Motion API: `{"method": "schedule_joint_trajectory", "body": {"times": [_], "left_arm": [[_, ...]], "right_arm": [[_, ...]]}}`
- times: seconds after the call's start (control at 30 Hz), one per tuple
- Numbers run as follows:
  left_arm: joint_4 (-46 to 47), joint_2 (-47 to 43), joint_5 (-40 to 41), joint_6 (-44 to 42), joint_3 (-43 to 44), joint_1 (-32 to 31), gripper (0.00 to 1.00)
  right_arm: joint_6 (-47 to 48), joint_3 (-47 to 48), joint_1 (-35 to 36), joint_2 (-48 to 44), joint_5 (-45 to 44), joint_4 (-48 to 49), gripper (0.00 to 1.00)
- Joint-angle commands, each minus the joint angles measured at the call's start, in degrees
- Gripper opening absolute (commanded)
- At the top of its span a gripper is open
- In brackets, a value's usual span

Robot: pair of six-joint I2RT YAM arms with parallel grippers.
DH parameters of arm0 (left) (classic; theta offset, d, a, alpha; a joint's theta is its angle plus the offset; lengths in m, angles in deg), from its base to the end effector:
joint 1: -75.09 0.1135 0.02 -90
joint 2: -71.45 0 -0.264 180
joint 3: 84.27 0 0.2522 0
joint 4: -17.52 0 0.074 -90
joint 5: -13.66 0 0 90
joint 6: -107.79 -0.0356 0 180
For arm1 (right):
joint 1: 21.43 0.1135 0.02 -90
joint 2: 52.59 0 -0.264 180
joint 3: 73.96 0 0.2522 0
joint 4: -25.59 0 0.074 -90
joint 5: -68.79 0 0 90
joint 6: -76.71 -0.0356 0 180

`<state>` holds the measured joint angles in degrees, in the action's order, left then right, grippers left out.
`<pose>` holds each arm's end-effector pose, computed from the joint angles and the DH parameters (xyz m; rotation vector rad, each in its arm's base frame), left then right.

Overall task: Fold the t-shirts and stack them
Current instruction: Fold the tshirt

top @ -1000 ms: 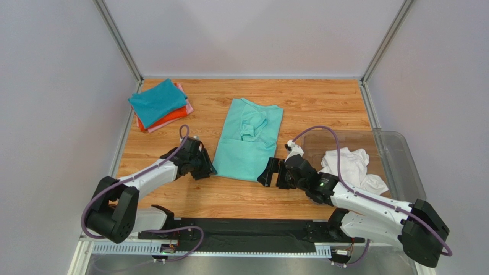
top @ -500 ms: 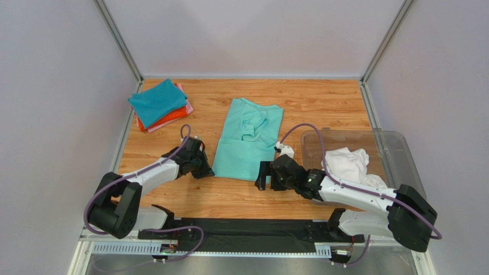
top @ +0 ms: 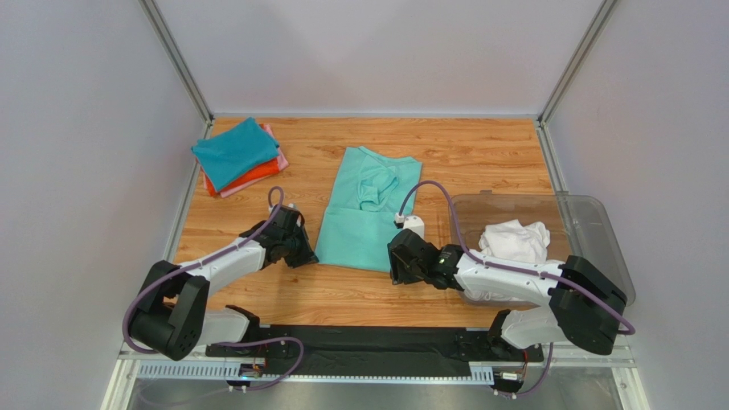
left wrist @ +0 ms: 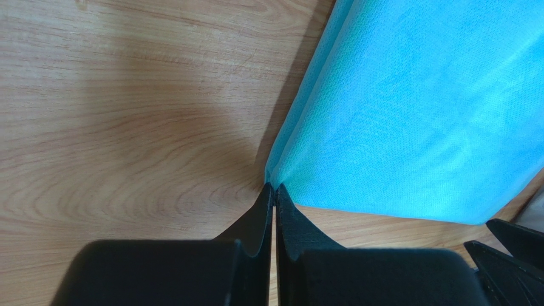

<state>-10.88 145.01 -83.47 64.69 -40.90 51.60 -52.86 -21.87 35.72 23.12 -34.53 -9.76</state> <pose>0.2002 -0.0918 0.1466 -0.5025 2.6591 -0.5763 0.1381 0.1988 0.1752 -0.3131 2.5747 0.3367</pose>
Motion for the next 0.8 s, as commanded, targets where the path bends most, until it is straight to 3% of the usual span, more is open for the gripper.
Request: {"method": "schedule_joint_trajectory", "body": {"times": [0.0,0.37,0.6,0.77], "left_arm": [[-1.63,-1.22,1.51,-1.81,-0.43,0.19,0.0],[-2.24,-1.4,2.39,-1.63,-0.25,0.19,0.0],[-2.77,-2.19,2.48,-1.54,-0.16,0.19,0.0],[-6.19,-6.05,2.56,-1.54,-0.16,0.19,0.0]], "right_arm": [[3.27,2.54,0.34,1.11,-2.23,-0.56,0.48],[6.52,5.53,0.33,5.86,-3.12,0.05,0.28],[6.79,5.8,0.16,7.36,-1.97,0.49,0.0],[5.83,4.48,0.25,4.37,2.85,0.67,0.0]]}}
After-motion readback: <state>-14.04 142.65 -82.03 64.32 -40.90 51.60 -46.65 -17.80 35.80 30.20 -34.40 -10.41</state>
